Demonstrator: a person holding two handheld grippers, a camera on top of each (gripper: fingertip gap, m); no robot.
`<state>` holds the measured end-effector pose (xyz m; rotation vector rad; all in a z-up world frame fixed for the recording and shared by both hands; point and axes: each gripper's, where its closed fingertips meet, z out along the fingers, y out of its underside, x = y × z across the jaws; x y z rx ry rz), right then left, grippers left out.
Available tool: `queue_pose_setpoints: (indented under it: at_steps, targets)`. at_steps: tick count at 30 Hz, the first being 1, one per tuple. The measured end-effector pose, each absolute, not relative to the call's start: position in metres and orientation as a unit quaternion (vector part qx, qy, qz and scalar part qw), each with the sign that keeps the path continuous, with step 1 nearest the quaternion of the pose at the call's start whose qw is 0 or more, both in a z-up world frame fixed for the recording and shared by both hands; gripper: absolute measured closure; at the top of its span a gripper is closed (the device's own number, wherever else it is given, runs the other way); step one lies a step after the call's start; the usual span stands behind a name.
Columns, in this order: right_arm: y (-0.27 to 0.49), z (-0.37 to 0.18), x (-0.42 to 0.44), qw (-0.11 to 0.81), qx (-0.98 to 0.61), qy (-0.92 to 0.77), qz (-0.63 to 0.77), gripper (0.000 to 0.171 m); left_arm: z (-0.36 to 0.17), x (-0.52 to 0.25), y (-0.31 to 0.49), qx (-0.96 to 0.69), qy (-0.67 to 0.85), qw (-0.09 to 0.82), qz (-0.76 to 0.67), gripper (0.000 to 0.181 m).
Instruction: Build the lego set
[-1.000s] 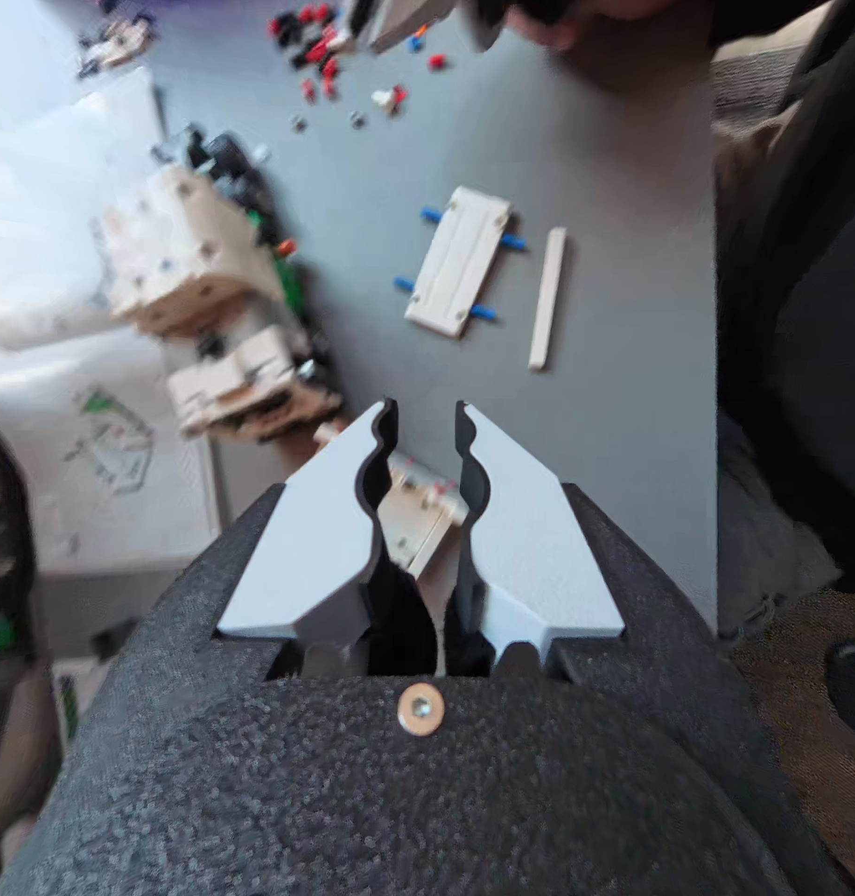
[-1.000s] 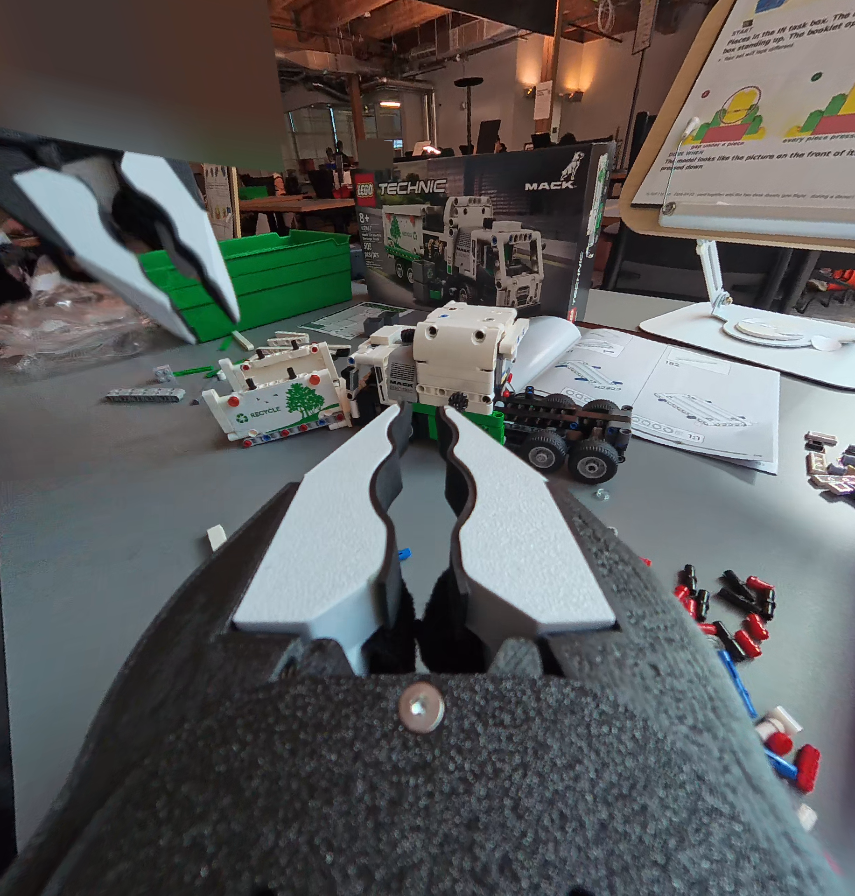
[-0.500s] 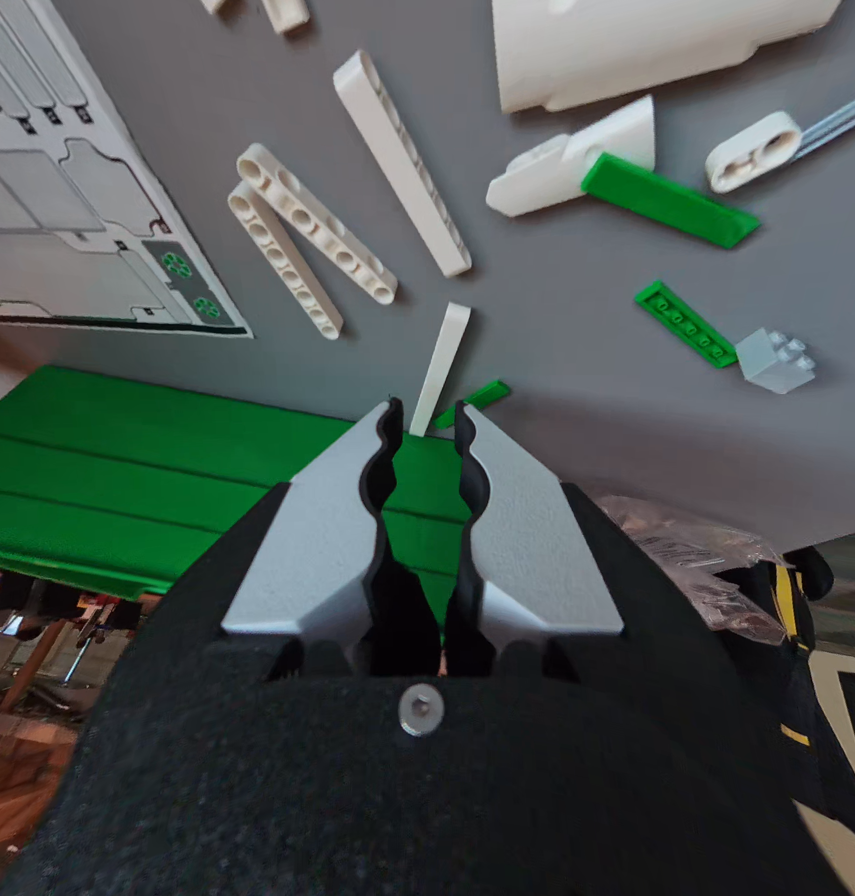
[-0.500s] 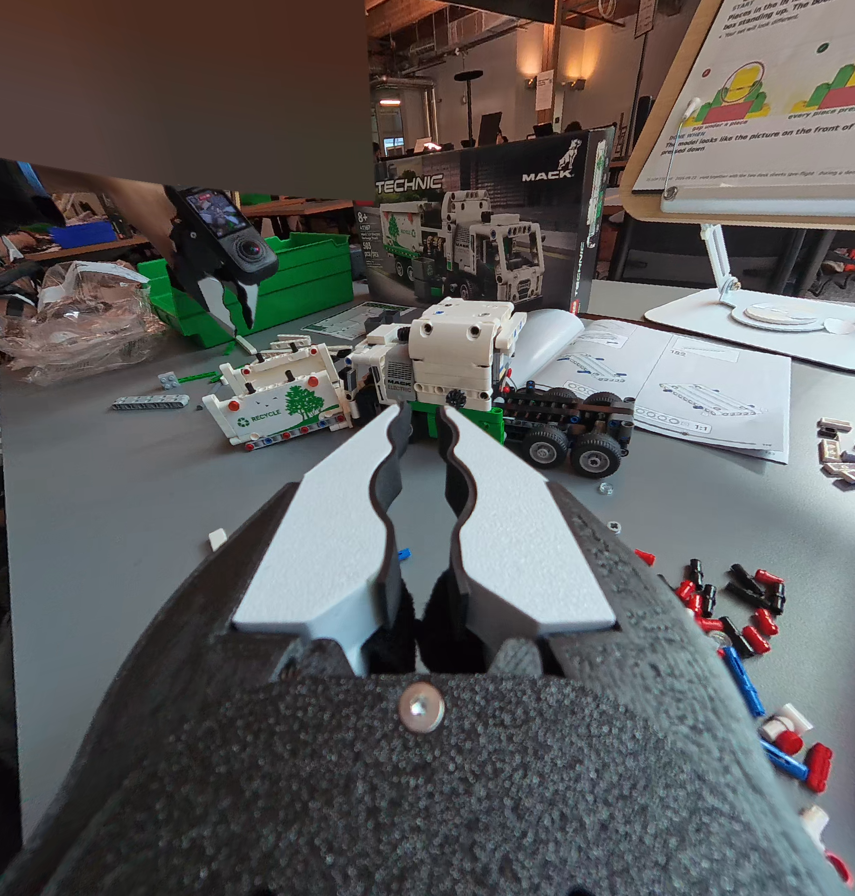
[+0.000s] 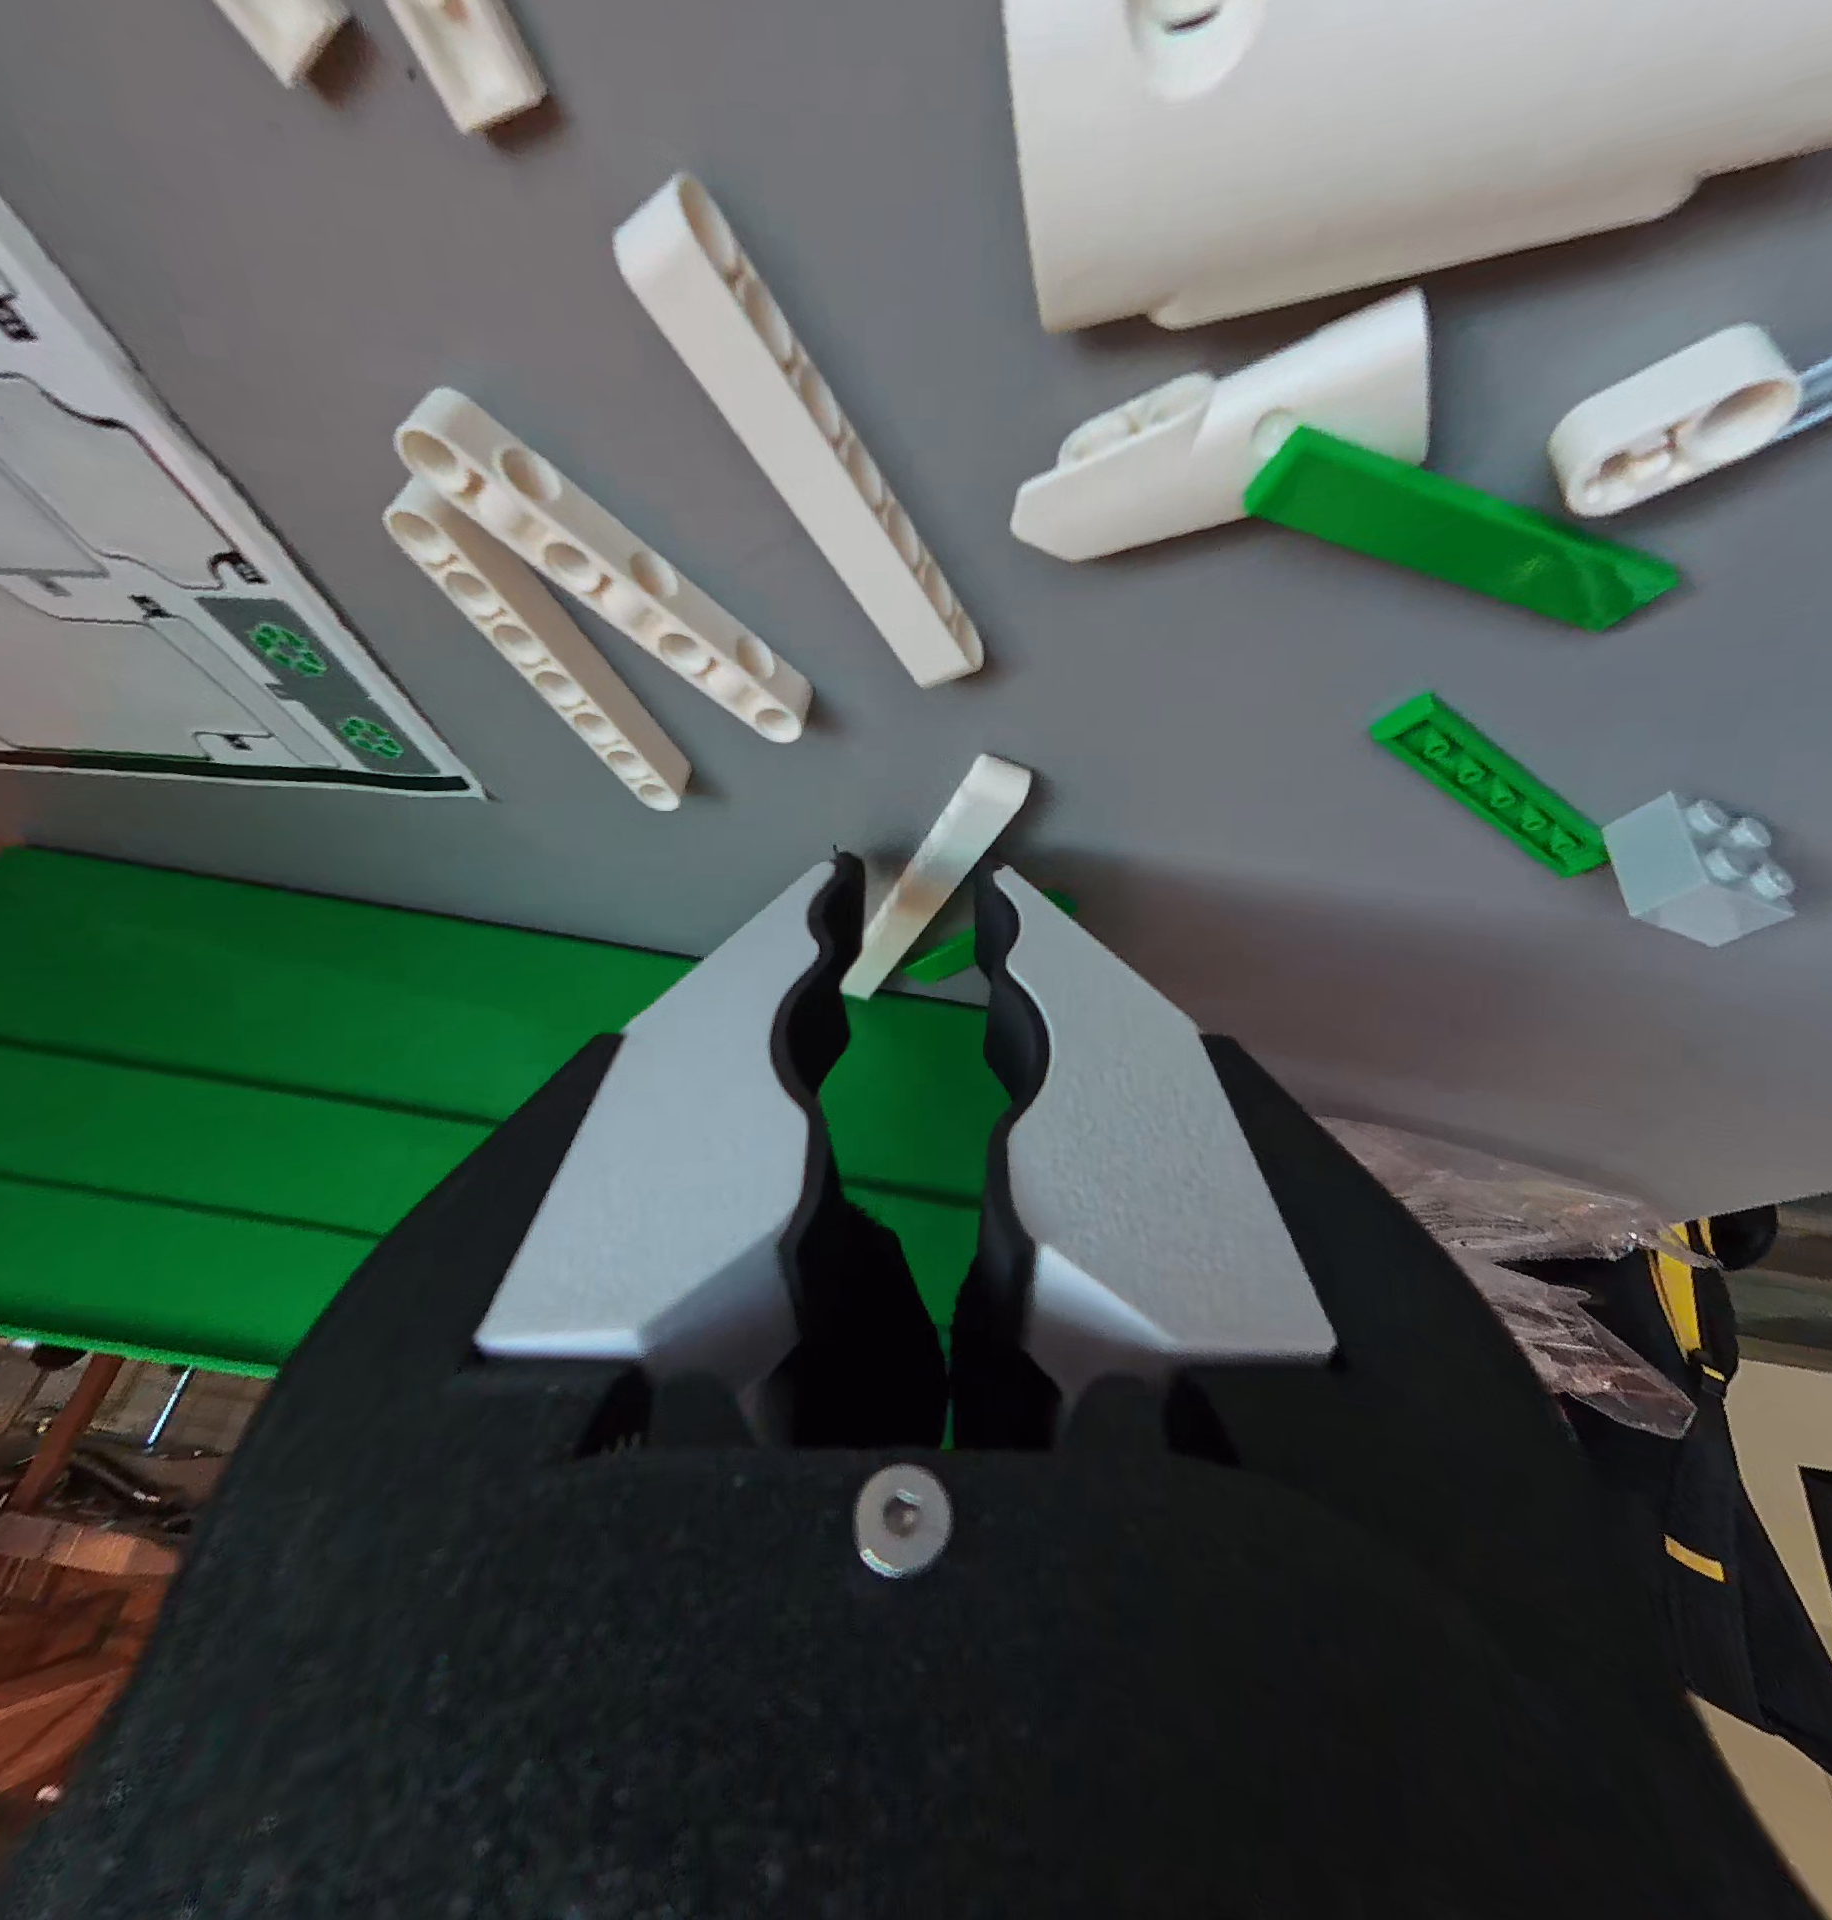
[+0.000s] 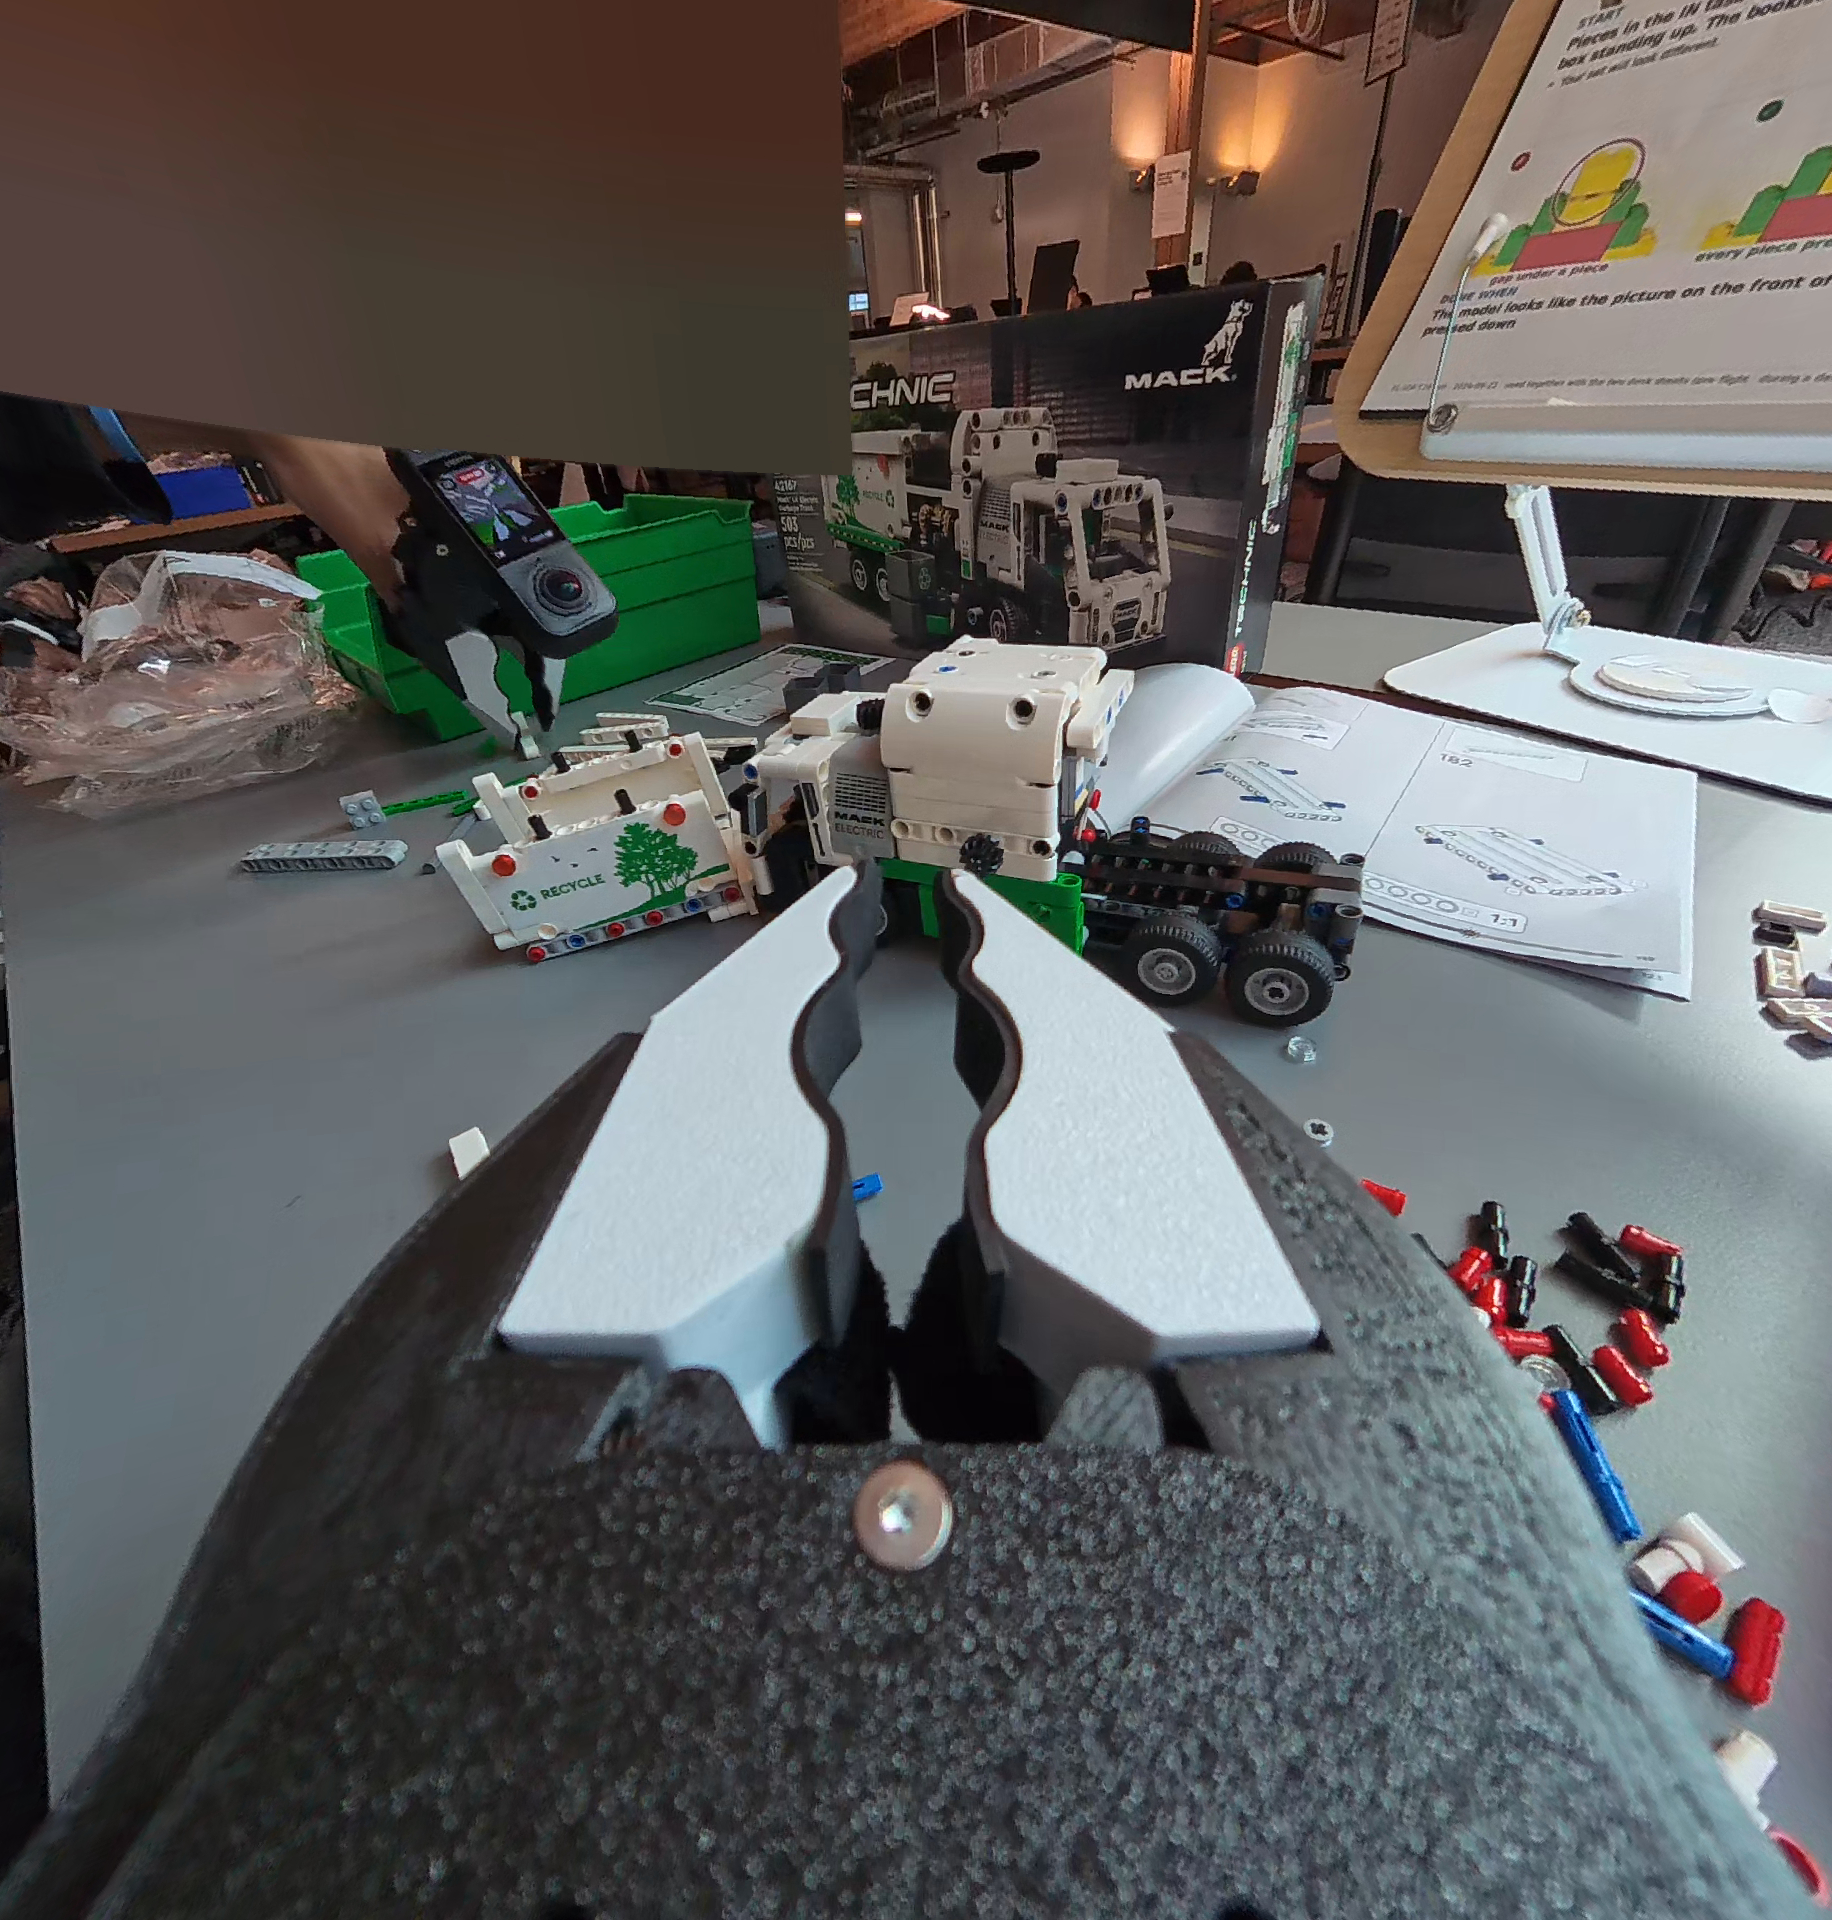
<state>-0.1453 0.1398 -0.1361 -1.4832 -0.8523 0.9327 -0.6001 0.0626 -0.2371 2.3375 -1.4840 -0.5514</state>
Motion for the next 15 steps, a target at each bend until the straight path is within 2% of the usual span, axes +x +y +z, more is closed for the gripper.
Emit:
queue_pose_setpoints:
  at_steps: [10, 12, 15]
  targets:
    - [0.139, -0.137, -0.146, 0.561, -0.630, -0.365, 0.393, 0.162, -0.231, -0.597, 0.051, 0.824, -0.511, 0.179, -0.169, 0.176]
    - [0.140, -0.137, -0.147, 0.562, -0.630, -0.365, 0.393, 0.162, -0.212, -0.577, 0.051, 0.835, -0.508, 0.149, -0.148, 0.176]
    - [0.139, -0.137, -0.148, 0.562, -0.630, -0.369, 0.390, 0.162, -0.168, -0.519, 0.060, 0.832, -0.537, 0.056, -0.127, 0.176]
